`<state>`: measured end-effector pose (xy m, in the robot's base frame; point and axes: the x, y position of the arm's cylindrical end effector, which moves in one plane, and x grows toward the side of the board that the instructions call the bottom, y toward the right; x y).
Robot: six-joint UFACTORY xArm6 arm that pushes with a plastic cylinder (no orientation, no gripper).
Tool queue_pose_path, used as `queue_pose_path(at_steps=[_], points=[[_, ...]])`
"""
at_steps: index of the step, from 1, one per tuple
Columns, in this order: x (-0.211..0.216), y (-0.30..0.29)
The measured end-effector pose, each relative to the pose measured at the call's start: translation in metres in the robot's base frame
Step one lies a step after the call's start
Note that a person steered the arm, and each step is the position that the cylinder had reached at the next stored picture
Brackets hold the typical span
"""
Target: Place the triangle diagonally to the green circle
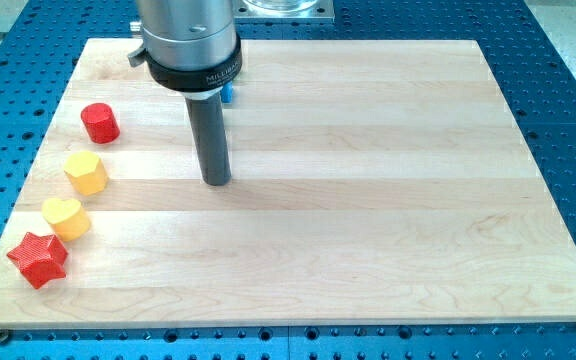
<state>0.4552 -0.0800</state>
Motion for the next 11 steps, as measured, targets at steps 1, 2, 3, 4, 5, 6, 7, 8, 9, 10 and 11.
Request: queue_pose_path(at_steps=[1, 2, 3, 4, 5, 6, 7, 8, 9, 10, 11], points=[[0.007, 0.0], [-0.003, 0.006], [-0.013, 0.007], [-0.039, -0.019], [-0.033, -0.018], [-0.06, 0.008], [-0.078, -0.01], [-0.062, -0.069], [-0.047, -0.087], [-0.043, -0.091], [-0.027, -0.083]])
